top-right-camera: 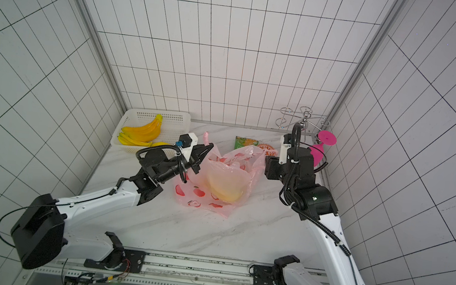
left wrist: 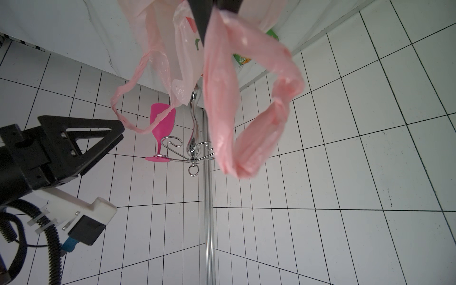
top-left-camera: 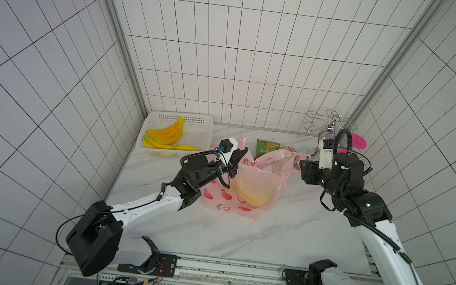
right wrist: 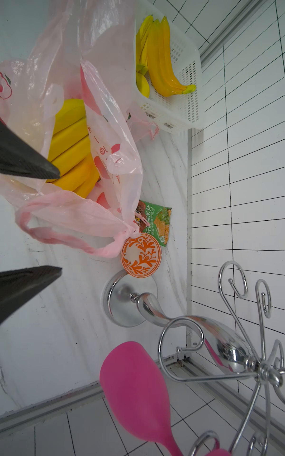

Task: Place the banana into a plastic bag & tie a knot
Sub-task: Cross the plastic bag at the center of the board.

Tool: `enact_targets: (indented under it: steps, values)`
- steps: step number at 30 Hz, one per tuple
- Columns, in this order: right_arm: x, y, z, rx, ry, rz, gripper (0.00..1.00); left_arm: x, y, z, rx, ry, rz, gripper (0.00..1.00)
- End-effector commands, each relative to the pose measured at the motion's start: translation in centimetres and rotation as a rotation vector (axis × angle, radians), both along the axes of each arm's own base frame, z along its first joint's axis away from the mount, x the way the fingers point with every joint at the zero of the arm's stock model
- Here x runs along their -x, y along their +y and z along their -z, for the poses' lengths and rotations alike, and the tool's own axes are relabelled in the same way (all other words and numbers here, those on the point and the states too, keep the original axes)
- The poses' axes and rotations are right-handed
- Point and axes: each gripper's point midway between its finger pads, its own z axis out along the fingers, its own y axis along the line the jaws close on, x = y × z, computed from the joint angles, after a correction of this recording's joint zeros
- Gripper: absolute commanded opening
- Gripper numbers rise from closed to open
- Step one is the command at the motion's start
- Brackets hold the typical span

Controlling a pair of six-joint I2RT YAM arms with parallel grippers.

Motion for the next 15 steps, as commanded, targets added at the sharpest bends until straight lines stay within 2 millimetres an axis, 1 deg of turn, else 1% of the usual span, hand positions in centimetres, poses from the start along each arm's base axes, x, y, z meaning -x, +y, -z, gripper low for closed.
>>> enact_targets:
  steps: [1, 3, 6, 7, 10, 13, 15]
  values:
    - [0.1, -0.5, -1.0, 0.000, -0.015, 0.020, 0.58, 0.3, 0.4, -1.3, 0.022, -0.029, -0.010, 0.00]
    - [-0.2, -0.5, -0.2, 0.005, 0.010, 0.024, 0.57, 0.3, 0.4, -1.2, 0.021, -0.028, -0.010, 0.00]
    - [-0.4, -1.1, 0.9, 0.030, 0.036, 0.059, 0.57, 0.3, 0.4, -1.2, 0.021, -0.027, -0.009, 0.00]
    - [-0.5, -1.2, 1.1, 0.033, 0.041, 0.067, 0.57, 0.3, 0.4, -1.3, 0.022, -0.030, -0.010, 0.00]
    - [-0.7, -0.8, 1.4, 0.021, 0.052, 0.045, 0.52, 0.4, 0.5, -1.3, 0.023, -0.030, -0.010, 0.00]
    - [-0.8, -0.3, 1.7, 0.007, 0.060, 0.022, 0.43, 0.4, 0.5, -1.3, 0.022, -0.030, -0.011, 0.00]
    - [-0.8, -0.1, 1.8, 0.001, 0.067, 0.010, 0.33, 0.4, 0.4, -1.1, 0.021, -0.028, -0.010, 0.00]
